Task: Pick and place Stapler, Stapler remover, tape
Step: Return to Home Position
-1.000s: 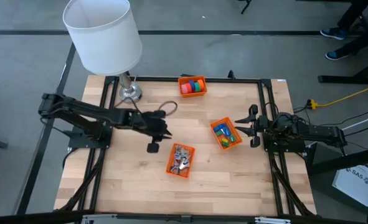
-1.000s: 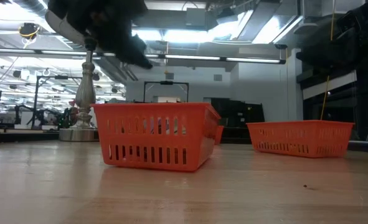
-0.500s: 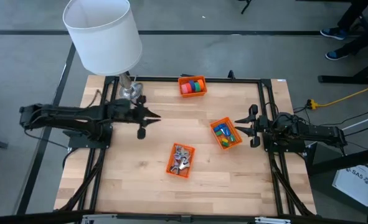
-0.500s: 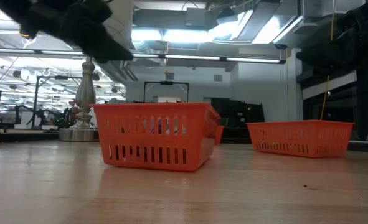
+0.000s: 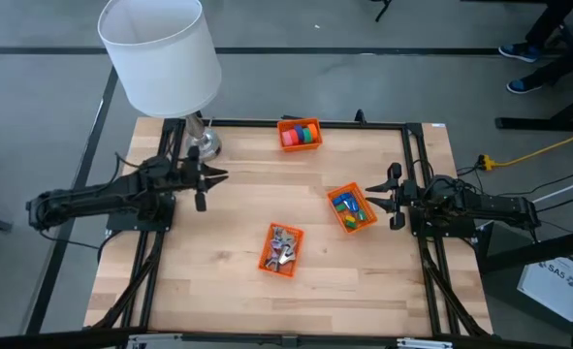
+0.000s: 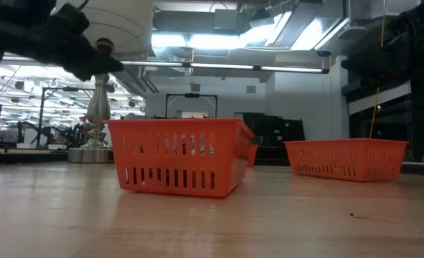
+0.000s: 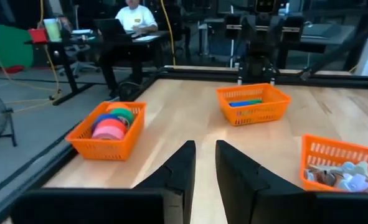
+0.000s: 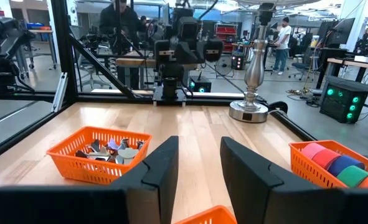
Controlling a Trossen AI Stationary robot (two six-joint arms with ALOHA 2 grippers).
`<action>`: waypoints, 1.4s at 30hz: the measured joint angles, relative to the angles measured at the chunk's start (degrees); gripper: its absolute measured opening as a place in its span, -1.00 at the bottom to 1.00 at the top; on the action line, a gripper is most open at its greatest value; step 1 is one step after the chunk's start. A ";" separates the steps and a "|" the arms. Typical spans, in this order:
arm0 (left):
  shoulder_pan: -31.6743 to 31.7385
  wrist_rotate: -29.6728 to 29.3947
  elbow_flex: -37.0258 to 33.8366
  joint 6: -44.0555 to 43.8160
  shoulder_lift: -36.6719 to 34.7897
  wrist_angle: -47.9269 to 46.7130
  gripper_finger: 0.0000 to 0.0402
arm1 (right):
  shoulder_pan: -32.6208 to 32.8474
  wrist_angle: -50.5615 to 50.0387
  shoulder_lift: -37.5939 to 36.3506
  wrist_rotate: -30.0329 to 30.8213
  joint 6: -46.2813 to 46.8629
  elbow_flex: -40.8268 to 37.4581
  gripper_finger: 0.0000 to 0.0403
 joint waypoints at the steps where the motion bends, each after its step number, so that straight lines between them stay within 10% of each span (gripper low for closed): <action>1: 0.43 0.77 -1.01 -0.32 -1.29 0.06 -0.72 | 0.02 -0.01 0.02 0.01 0.00 0.00 -0.38; 25: 9.58 11.46 -8.24 -1.88 -14.66 -3.97 -0.70 | 0.01 0.00 0.01 0.01 -0.01 0.01 -0.38; 42: 2.00 -2.57 -10.43 -1.95 -14.44 3.97 -0.71 | 0.00 0.01 0.01 0.02 0.00 0.00 -0.38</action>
